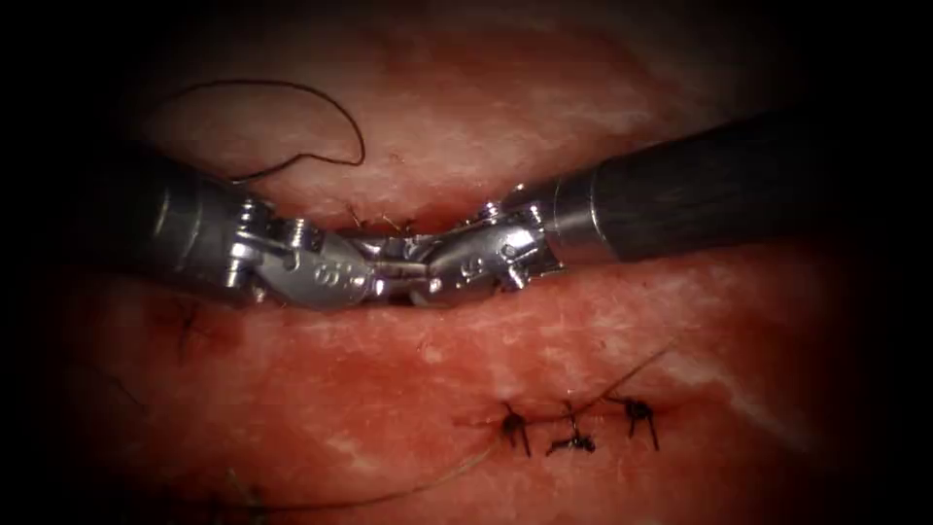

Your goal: Wound Closure

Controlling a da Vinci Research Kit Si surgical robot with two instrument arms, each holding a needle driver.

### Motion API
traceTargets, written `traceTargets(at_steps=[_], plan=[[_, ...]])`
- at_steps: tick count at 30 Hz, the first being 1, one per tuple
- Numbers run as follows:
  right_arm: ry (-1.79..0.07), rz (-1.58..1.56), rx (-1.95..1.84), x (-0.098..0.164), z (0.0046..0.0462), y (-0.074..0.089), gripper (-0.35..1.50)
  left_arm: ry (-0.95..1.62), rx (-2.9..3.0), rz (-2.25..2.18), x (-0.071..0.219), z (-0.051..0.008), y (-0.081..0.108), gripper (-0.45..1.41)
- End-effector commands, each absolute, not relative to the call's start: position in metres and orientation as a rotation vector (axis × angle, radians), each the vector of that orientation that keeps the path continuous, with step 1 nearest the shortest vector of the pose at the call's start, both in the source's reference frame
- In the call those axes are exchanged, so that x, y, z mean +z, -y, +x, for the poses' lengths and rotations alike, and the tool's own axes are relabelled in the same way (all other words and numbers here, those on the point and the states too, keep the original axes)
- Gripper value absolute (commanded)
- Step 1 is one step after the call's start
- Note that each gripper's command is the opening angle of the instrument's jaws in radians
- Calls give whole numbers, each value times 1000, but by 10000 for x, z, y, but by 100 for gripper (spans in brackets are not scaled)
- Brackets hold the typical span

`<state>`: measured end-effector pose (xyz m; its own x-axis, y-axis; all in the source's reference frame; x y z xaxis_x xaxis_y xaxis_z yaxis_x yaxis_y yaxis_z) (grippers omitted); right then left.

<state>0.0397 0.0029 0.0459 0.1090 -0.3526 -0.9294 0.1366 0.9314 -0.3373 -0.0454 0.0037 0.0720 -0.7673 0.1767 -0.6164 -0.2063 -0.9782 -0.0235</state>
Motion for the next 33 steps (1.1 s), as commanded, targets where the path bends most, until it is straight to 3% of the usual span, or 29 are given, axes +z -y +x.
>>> traceTargets(at_steps=[1, 9, 11, 13, 14, 22, 33], plan=[[-1427, -172, -376, 464, 401, -25, -35, -65, 2773, -968, 727, -460, -30, -45], [-1404, -150, -355, 456, 389, -36, -33, -58, 2773, -973, 723, -458, -30, -45], [-1387, -130, -299, 453, 384, -38, 66, -54, 2773, -976, 720, -455, -30, -45], [-1352, -80, -167, 446, 375, -39, 130, -50, 2775, -980, 714, -448, -25, -45], [-1343, -65, -130, 440, 366, -39, 138, -49, 2778, -983, 710, -441, -19, -45], [-1329, -55, -73, 414, 327, -55, 148, -49, 2792, -994, 694, -405, 14, -45], [-1307, -48, 27, 409, 313, -60, 141, -34, 2769, -971, 746, -343, 63, -45]])
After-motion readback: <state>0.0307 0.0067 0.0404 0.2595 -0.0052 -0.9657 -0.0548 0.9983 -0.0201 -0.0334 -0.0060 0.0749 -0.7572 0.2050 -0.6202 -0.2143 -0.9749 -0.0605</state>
